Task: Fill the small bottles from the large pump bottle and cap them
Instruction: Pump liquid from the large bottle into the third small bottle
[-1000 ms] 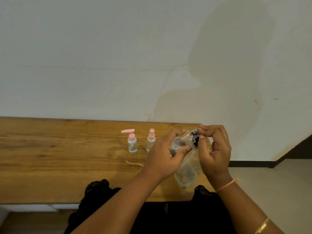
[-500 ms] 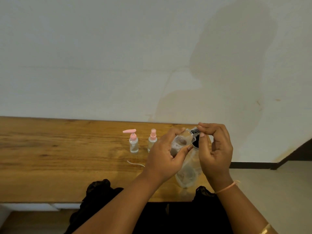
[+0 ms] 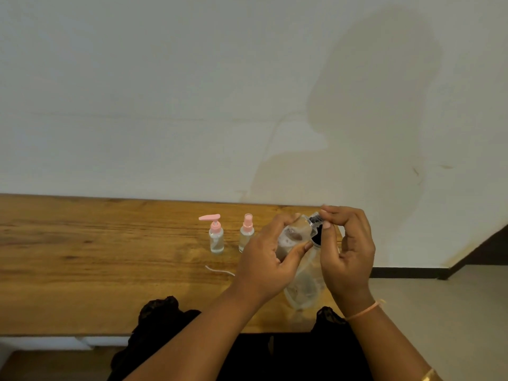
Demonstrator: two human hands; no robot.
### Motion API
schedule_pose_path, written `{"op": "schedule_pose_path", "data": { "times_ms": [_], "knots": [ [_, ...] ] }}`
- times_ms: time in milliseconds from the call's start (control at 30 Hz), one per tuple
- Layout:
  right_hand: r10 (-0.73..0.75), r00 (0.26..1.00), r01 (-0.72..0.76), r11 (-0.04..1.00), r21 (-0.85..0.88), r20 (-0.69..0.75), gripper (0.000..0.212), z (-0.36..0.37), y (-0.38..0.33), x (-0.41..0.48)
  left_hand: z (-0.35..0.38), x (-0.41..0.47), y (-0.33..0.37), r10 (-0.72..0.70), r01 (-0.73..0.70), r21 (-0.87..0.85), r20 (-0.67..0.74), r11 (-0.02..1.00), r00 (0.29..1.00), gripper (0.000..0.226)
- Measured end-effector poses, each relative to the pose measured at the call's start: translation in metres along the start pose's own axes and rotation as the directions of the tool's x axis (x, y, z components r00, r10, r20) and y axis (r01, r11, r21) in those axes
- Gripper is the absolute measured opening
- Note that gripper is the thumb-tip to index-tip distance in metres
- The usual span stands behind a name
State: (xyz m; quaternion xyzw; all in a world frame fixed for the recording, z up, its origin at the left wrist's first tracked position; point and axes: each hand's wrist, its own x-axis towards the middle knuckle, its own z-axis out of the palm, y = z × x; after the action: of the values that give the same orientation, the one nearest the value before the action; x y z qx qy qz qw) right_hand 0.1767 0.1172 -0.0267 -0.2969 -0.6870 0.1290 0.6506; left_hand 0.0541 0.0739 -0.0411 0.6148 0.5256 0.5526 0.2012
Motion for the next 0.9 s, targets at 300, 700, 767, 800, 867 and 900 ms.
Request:
{"op": "schedule_pose_path", "data": {
  "times_ms": [300,700,767,800,867,900],
  "knots": [
    [0.009,1.0,-0.009,1.0,-0.007,0.007,0.014,0.0,0.013,0.0,0.003,0.002,-0.002,-0.053,0.052,0.027,0.044,0.998,0.998,0.031],
    [0.012,0.999,-0.013,1.0,-0.012,-0.032,0.015,0.003,0.001,0.002,0.002,0.002,-0.002,0.016,-0.016,-0.01,0.005,1.0,1.0,0.035],
    [0.012,1.0,-0.012,1.0,-0.012,-0.025,0.015,0.003,0.002,0.002,0.002,0.002,-0.002,0.012,-0.012,-0.018,0.001,1.0,1.0,0.035],
    [0.012,1.0,-0.012,1.0,-0.014,-0.024,0.015,0.002,0.003,0.002,0.002,0.002,-0.002,0.007,-0.007,-0.022,0.005,1.0,1.0,0.035],
    [0.012,1.0,-0.012,1.0,-0.01,-0.017,0.015,0.001,0.007,0.001,0.004,0.003,-0.004,-0.003,0.003,-0.022,0.022,1.0,1.0,0.034],
    [0.014,1.0,-0.014,1.0,-0.009,-0.008,0.014,0.0,0.009,0.0,0.004,0.003,-0.006,-0.009,0.01,-0.019,0.035,1.0,0.999,0.033]
  ]
}}
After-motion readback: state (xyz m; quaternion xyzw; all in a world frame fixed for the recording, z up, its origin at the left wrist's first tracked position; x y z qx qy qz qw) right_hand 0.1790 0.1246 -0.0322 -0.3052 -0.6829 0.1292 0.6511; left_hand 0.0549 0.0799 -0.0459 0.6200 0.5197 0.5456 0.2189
